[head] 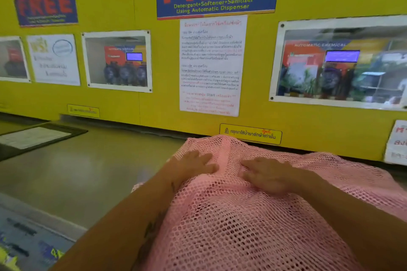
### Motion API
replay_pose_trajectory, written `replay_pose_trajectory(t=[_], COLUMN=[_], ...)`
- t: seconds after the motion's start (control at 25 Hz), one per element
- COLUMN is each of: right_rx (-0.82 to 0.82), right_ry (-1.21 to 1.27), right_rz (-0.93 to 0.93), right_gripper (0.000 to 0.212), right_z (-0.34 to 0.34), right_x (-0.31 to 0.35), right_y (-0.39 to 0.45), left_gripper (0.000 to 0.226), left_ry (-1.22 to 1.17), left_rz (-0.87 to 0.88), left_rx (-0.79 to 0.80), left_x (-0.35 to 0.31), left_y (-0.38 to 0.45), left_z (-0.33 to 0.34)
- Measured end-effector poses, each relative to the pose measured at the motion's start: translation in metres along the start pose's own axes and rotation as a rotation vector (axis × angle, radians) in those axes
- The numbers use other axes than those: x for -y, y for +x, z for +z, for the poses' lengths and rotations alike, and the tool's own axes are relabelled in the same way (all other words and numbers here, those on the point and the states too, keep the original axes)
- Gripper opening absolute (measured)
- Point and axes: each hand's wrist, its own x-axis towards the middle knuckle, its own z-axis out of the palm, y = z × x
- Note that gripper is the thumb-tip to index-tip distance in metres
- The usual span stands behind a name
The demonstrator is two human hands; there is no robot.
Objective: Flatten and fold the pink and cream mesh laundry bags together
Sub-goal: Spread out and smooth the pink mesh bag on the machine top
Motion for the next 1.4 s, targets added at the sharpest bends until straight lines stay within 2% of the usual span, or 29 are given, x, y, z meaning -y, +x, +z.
replay_pose_trajectory(t=[0.12,0.2,0.28,0.36,0.44,0.56,0.64,0.76,0.84,0.92,1.0,1.08,1.2,1.28,1.32,1.4], right_rx=[-0.082,-0.102,-0.033,-0.013,-0.05,-0.06,0.035,0.122,0.116,0.112,0.103,0.101,0.083,0.073,0.073,0.097], right_ry=[-0.022,-0.067,-0.022,0.024,-0.013,-0.001,0.021,0.036,0.039,0.035,0.027,0.03,0.063,0.086,0.086,0.059], right_rz=[0.032,0.087,0.147,0.176,0.173,0.095,0.046,0.073,0.06,0.066,0.089,0.096,0.069,0.07,0.074,0.084], right_gripper=[0.075,0.075,0.084,0.089,0.086,0.093,0.101,0.104,0.117,0.118,0.108,0.104,0.116,0.114,0.109,0.098], right_z=[-0.002,0.004,0.011,0.013,0.008,0.001,0.003,0.011,0.013,0.013,0.013,0.013,0.01,0.009,0.007,0.003], right_x=[-0.01,-0.025,-0.039,-0.046,-0.041,-0.018,-0.006,-0.004,-0.007,-0.008,-0.007,-0.006,-0.008,-0.007,-0.006,-0.004], right_y=[-0.003,-0.009,-0.02,-0.024,-0.019,-0.016,-0.017,-0.012,-0.008,-0.007,-0.009,-0.01,-0.008,-0.008,-0.009,-0.011], left_gripper=[0.097,0.087,0.067,0.049,0.046,0.055,0.058,0.048,0.045,0.047,0.034,0.031,0.045,0.055,0.059,0.058], left_ry=[0.019,0.05,0.07,0.078,0.023,-0.147,-0.272,-0.645,-0.96,-1.068,-0.965,-0.839,-0.833,-0.593,-0.401,-0.146], left_rz=[-0.076,-0.133,-0.162,-0.148,-0.146,-0.15,-0.12,-0.045,-0.152,-0.284,-0.3,-0.252,-0.118,-0.068,-0.05,-0.076], left_rx=[-0.004,-0.046,-0.104,-0.243,-0.385,-0.328,-0.32,-0.381,-0.278,-0.136,-0.13,-0.253,-0.446,-0.587,-0.559,-0.346], left_x=[0.03,0.059,0.075,0.069,0.053,0.038,0.036,0.031,0.029,0.03,0.034,0.037,0.034,0.036,0.039,0.047], left_y=[0.008,0.01,0.004,-0.004,-0.008,-0.007,-0.006,-0.003,0.002,0.004,0.013,0.025,0.031,0.031,0.032,0.031], left_z=[-0.008,-0.012,-0.017,-0.025,-0.034,-0.036,-0.034,-0.042,-0.051,-0.056,-0.056,-0.051,-0.05,-0.051,-0.05,-0.045])
